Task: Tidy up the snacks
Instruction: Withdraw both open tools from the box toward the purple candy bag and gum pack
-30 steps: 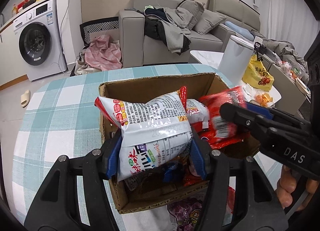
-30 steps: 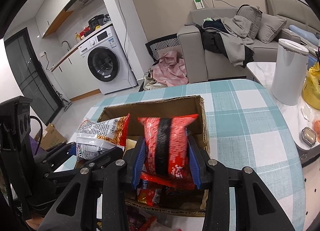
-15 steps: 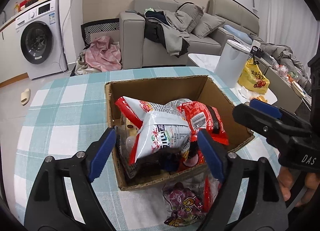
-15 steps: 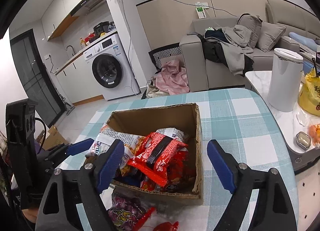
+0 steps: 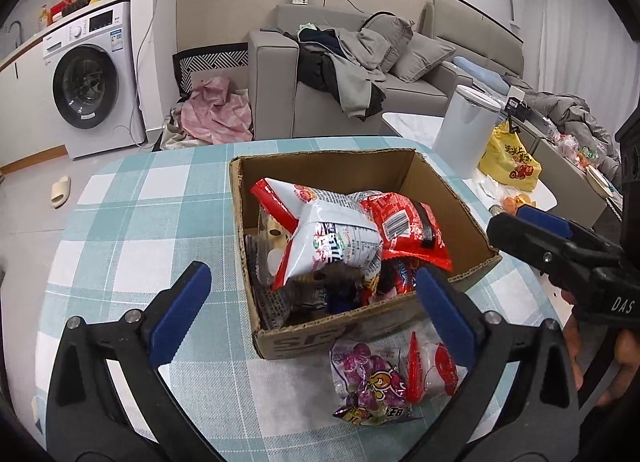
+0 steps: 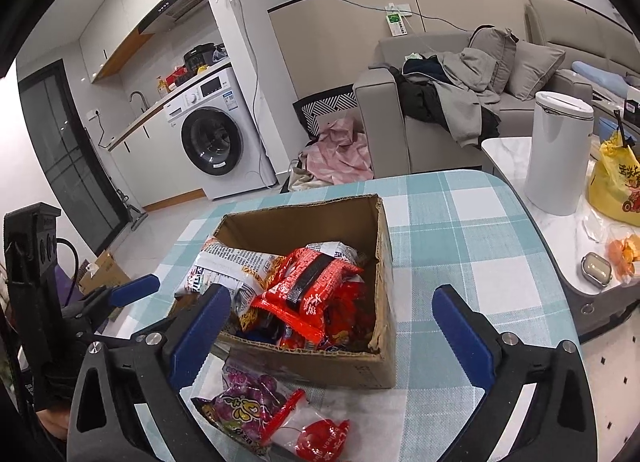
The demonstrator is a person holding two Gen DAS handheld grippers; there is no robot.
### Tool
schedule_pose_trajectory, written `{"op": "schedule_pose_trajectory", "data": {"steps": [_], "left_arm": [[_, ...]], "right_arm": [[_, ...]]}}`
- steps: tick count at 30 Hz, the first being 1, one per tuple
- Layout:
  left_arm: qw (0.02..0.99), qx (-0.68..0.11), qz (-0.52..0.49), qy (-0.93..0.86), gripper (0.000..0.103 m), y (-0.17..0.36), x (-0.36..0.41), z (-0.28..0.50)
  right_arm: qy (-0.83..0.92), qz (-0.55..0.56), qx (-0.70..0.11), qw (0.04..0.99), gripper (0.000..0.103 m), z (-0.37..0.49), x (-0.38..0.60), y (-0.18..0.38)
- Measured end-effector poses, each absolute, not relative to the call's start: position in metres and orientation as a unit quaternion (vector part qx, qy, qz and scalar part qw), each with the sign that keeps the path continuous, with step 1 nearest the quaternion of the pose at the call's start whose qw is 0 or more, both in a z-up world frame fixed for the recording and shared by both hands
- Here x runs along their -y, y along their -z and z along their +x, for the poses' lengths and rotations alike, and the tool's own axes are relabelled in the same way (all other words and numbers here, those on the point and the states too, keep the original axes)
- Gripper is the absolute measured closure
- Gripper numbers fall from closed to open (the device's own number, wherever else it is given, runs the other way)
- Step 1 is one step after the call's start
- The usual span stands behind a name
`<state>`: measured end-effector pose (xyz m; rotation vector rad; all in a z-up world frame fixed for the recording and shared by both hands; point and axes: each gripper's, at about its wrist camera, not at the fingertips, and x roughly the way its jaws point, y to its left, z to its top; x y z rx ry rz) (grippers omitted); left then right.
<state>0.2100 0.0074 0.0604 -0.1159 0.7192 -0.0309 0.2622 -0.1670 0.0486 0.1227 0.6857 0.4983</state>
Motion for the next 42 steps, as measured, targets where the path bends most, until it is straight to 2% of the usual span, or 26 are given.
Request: {"op": "schedule_pose_trajectory", "data": {"steps": [24,42], "left_arm": [[0.929,-0.361,-0.086,-0.002,0.001,-0.052,-0.029,0.159],[0.909,-0.408,-0.087,0.012,0.001,-0.007,-0.013,0.152]], "right_arm": [[-0.243,0.063,-0.366,0.896,0.0,0.238,0.178,-0.029],[-0.229,0.056,-0.429,0.872,0.0,0.232,0.175,0.023]]}}
